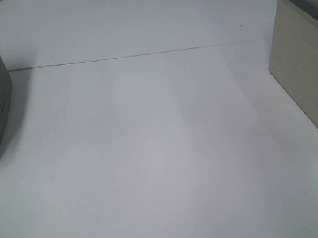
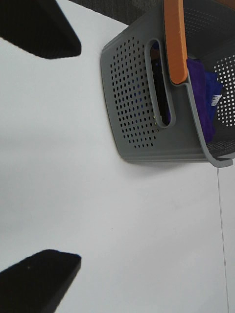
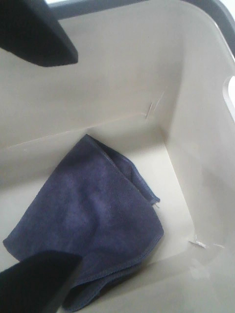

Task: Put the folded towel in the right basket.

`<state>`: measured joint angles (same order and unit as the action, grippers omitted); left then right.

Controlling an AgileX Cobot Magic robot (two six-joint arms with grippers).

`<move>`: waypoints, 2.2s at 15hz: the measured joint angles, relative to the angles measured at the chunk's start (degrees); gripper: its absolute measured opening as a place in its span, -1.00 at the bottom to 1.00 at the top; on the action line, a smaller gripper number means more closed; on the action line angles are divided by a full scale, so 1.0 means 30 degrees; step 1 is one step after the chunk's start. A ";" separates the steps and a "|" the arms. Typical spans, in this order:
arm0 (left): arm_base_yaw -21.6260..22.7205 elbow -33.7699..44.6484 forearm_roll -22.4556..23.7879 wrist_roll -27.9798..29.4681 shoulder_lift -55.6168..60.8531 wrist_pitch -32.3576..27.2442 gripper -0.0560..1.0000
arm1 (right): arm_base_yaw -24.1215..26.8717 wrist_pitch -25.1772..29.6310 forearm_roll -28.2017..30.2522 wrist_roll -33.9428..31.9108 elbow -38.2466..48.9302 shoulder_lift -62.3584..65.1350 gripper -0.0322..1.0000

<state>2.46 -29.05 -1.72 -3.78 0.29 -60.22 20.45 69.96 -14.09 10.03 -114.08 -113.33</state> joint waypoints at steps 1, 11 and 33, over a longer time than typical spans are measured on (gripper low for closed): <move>0.0000 0.0000 0.0000 0.0000 0.0000 0.0000 0.98 | 0.0000 0.0000 -0.0134 0.0000 0.0000 0.0191 0.96; 0.0000 0.0000 0.0000 0.0000 0.0000 0.0000 0.98 | -0.6073 -0.0038 0.0516 -0.0497 0.2445 0.8289 0.96; 0.0000 0.0000 0.0000 0.0000 0.0000 0.0000 0.98 | -0.6436 -0.2120 0.3953 -0.2082 2.9297 3.7128 0.96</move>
<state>2.46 -29.05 -1.72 -3.78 0.29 -60.22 1.15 63.60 -2.23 3.78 -26.18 -1.95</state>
